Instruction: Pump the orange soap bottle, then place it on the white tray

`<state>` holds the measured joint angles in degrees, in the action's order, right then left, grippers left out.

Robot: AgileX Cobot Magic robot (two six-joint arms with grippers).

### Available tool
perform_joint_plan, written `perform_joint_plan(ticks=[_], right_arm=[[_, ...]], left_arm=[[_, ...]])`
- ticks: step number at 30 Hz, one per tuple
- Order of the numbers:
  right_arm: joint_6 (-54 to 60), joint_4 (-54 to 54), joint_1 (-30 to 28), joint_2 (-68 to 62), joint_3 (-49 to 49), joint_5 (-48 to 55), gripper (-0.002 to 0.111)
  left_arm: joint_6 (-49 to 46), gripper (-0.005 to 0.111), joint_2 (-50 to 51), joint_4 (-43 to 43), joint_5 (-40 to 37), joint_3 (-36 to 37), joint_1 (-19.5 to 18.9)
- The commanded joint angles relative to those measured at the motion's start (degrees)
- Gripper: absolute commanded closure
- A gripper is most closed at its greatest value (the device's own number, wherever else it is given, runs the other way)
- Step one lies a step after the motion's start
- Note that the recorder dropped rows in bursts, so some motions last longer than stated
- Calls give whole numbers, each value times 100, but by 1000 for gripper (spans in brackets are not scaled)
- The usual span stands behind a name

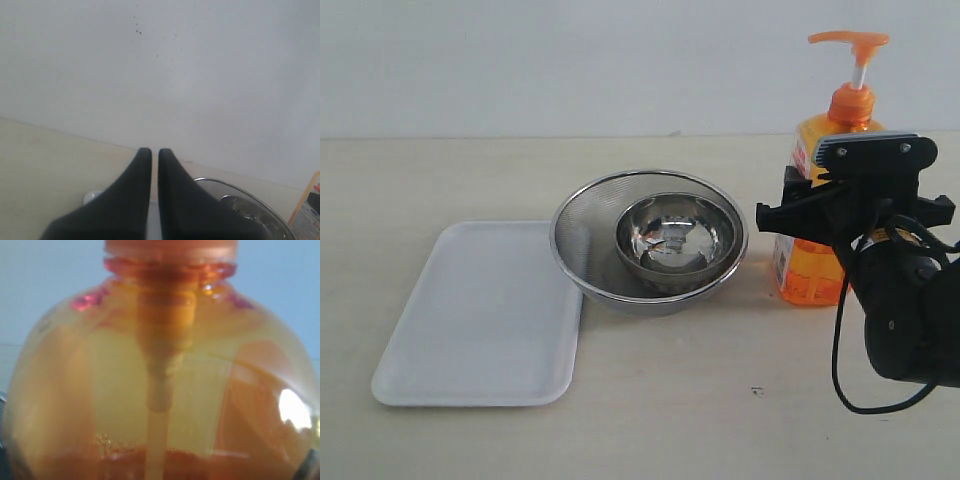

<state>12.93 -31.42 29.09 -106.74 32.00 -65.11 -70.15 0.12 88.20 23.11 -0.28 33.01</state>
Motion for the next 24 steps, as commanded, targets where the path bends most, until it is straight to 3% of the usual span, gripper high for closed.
perform_joint_plan(ticks=[1,24], right_arm=[[178,71,7,85,12,-176,108],[-1,85,7,93,12,-485,108]], left_arm=[[24,102,-12,7,-64,28,19],[24,102,-12,7,-64,28,19]])
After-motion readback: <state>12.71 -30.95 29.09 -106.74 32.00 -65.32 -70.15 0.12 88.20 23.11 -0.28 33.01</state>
